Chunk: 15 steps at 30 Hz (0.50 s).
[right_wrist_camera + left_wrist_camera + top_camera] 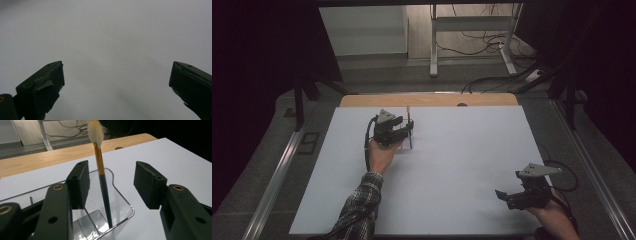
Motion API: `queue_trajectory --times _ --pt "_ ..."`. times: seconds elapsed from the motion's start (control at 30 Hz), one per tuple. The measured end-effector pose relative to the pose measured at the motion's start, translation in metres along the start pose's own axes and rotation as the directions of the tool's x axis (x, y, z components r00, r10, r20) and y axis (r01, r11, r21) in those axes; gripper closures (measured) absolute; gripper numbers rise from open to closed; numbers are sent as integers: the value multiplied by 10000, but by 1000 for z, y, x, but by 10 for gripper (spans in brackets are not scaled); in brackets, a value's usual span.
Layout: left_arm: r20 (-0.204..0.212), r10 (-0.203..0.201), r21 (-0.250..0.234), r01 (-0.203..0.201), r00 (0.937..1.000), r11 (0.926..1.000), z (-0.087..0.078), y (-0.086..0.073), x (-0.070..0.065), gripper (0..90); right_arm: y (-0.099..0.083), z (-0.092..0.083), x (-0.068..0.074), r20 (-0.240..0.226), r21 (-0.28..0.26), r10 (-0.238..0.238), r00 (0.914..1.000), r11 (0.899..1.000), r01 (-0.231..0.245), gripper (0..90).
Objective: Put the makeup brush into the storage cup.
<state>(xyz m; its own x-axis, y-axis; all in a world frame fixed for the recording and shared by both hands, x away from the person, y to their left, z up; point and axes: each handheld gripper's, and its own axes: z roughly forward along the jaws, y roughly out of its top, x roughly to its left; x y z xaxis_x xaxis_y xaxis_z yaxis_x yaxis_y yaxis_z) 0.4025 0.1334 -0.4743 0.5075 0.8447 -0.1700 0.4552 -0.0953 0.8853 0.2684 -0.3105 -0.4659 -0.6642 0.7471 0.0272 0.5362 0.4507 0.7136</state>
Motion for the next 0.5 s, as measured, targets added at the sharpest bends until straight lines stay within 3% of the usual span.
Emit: queue_trajectory --times 0.5 --pt "191 -166 238 161 9997 9996 -7 3 3 412 0 0 0 8 3 -7 10000 10000 7 2"
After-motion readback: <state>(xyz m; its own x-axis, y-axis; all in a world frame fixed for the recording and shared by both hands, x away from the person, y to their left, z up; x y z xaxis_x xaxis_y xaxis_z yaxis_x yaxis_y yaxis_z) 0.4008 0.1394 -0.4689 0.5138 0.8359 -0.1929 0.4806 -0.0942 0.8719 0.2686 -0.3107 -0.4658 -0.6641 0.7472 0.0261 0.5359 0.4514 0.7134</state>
